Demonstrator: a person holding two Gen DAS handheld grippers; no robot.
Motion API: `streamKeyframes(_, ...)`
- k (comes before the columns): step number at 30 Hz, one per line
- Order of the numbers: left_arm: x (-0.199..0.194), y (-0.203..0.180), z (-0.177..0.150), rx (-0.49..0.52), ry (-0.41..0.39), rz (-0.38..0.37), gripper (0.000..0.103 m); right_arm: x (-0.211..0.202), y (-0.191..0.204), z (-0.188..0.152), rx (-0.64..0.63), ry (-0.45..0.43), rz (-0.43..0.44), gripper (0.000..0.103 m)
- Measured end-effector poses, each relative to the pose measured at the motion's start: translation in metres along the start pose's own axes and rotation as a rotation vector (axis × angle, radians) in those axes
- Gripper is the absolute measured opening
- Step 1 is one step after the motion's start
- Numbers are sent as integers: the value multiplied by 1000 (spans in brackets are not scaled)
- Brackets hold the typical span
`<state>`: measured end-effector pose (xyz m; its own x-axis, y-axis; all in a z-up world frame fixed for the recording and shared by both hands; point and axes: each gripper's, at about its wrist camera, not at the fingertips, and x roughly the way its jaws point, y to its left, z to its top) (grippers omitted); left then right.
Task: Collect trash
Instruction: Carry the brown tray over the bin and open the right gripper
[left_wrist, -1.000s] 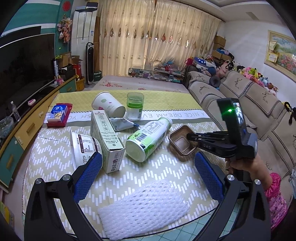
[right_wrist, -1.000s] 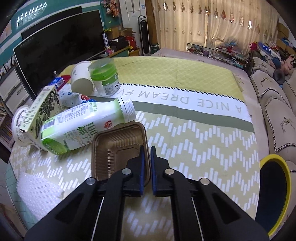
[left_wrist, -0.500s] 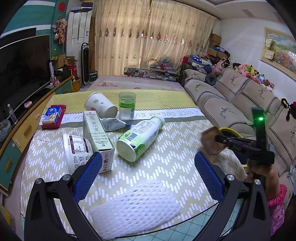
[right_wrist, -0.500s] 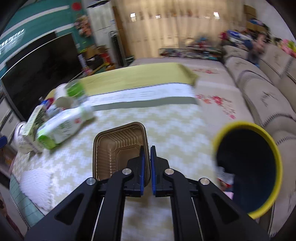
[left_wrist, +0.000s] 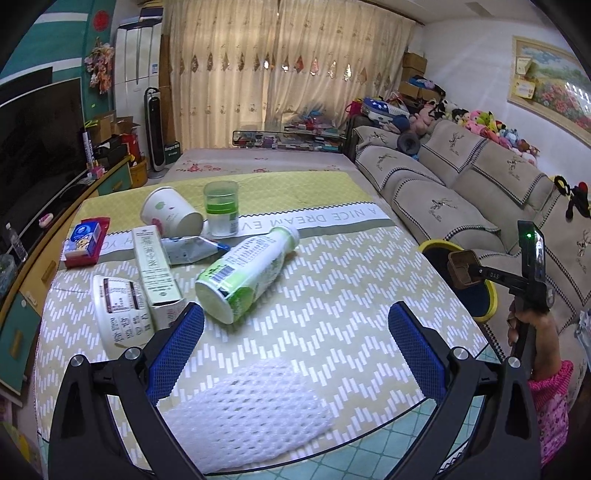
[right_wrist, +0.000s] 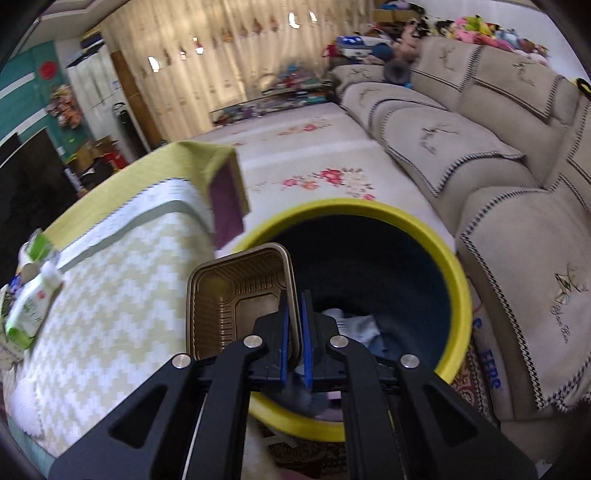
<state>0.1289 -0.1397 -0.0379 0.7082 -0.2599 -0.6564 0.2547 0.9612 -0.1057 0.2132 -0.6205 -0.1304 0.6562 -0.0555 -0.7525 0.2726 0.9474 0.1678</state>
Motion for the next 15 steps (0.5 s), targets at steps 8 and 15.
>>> streamKeyframes(8,8,-11,0,30,14,-4,98,6,-12,-5,29,-5,-10,30)
streamKeyframes(15,14,-9,-4,20,36,-13,98,6,-8,-5,28,-6,0,36)
